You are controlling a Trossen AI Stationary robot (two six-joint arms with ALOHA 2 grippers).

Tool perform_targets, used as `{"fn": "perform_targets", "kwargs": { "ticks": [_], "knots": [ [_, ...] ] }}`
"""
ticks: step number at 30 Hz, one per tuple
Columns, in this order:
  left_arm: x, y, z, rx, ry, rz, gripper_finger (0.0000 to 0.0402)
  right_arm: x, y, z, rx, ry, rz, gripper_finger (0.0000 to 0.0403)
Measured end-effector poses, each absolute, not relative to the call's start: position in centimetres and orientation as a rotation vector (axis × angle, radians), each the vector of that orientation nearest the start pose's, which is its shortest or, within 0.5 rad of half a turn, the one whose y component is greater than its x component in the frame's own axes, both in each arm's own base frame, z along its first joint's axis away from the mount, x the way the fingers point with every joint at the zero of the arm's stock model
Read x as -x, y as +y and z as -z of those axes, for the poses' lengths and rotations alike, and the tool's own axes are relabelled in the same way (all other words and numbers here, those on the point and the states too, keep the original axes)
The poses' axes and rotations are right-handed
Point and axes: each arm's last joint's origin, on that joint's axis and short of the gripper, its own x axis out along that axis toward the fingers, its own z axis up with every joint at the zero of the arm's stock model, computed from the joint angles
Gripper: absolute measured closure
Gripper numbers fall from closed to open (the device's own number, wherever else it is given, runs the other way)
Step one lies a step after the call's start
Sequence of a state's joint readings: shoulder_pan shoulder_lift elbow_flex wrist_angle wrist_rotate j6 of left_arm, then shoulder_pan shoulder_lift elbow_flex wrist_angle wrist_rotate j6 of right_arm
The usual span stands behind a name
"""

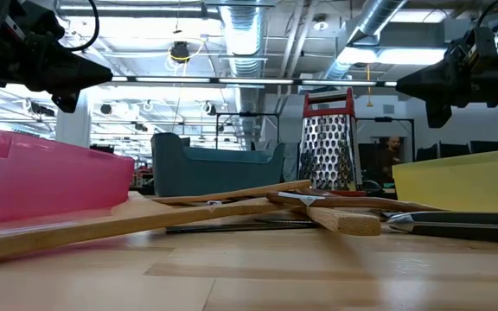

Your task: Pick & Place Kitchen Items

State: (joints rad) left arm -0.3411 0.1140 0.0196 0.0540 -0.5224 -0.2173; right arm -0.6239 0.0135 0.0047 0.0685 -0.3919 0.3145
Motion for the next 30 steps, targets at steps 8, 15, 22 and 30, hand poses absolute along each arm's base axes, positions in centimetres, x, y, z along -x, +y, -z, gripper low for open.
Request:
{"fn": "perform_targets", "kwargs": {
  "ticks": [8,15,22,30],
  "knots": [
    [-9.91,-1.98,-16.64,0.2,0.017,-0.185,0.0393,-8.43,-4.71,-17.05,-0.284,-0.088,0.222,0.0346],
    [-9.91,-1.98,-16.64,0.2,0.017,-0.185,0.0393,-8.43,-4.7,-17.04,-0.284,-0.088,0.222,0.0346],
    [-9.91,-1.99,-16.64,0.2,0.017,-0.184,0.0393,-8.43,-4.63,-17.23,-0.648,-0.133,0.202,0.0346],
    [-9.92,-1.99,-16.8,0.207,0.002,-0.183,0.0393,-8.35,-4.65,-17.9,-0.807,-0.209,0.19,0.0346]
  ]
}}
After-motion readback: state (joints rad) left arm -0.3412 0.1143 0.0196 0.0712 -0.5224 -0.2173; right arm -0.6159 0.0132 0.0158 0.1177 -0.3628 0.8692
